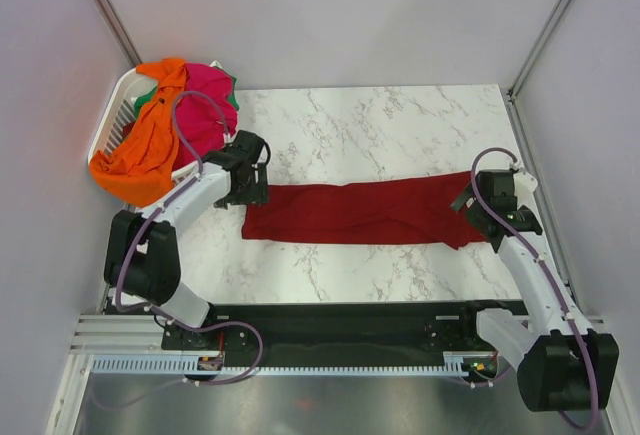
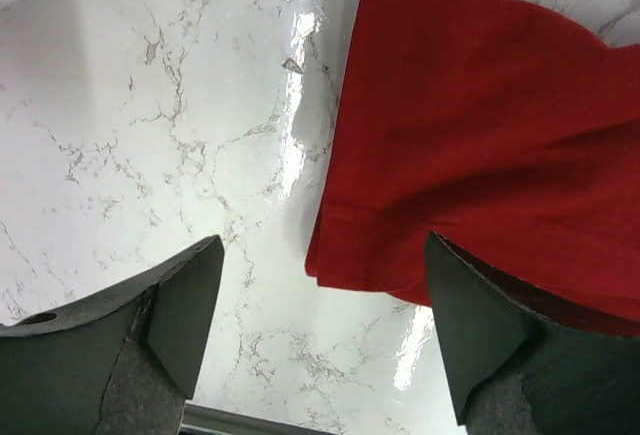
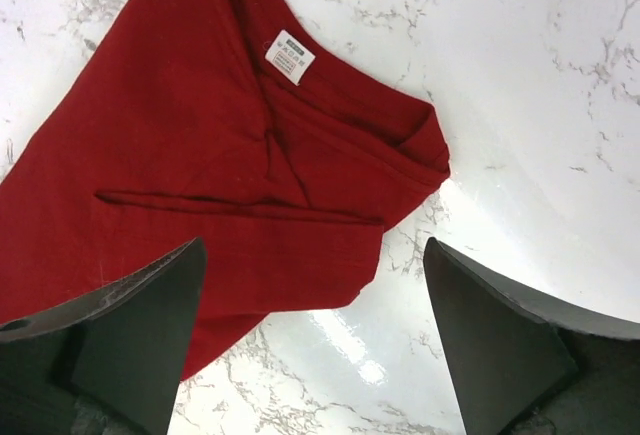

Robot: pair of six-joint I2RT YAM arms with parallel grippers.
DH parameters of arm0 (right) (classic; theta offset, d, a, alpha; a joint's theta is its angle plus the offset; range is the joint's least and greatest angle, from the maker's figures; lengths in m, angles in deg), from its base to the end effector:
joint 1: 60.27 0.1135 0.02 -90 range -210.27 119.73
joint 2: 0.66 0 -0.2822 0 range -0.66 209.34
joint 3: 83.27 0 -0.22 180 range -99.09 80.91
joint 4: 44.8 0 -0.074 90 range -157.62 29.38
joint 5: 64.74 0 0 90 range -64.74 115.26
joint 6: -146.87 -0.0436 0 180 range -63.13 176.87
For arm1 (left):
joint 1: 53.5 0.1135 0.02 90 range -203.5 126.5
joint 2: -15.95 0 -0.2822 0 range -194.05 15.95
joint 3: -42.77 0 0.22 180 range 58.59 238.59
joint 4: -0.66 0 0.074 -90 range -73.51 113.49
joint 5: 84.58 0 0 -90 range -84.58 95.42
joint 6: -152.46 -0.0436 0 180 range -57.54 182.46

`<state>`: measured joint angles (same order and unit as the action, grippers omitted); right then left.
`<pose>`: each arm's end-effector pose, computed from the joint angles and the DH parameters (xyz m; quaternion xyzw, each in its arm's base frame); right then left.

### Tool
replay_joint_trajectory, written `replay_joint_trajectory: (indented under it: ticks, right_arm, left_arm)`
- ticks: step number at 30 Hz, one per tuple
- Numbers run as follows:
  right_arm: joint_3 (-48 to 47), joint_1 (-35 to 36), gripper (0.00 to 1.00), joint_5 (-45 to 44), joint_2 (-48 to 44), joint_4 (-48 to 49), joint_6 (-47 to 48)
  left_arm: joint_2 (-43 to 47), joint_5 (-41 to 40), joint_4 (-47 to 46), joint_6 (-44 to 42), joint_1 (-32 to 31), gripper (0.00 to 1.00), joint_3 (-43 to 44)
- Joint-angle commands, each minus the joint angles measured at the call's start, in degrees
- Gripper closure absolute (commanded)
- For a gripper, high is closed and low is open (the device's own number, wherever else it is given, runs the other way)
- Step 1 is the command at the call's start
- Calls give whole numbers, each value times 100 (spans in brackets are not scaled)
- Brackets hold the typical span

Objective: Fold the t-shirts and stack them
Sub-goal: Fold the tshirt

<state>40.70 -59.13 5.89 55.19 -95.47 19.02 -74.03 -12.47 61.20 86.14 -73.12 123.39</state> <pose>0.1551 -0.0114 0.2589 0.3461 0.8626 -0.0381 0.3669 0.2651 -0.0803 0.2515 -0.0616 0.9711 0.0787 0.2167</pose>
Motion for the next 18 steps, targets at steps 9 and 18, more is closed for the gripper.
replay_joint_trajectory:
  ticks: [9, 18]
  right_arm:
    - [276, -660, 2, 1242, 671, 593, -355]
    - [768, -704, 2, 1920, 1454, 1278, -610]
  left_arm:
    - [-440, -136, 56, -4, 37, 14, 753]
    - [-1417, -136, 56, -4, 72, 14, 833]
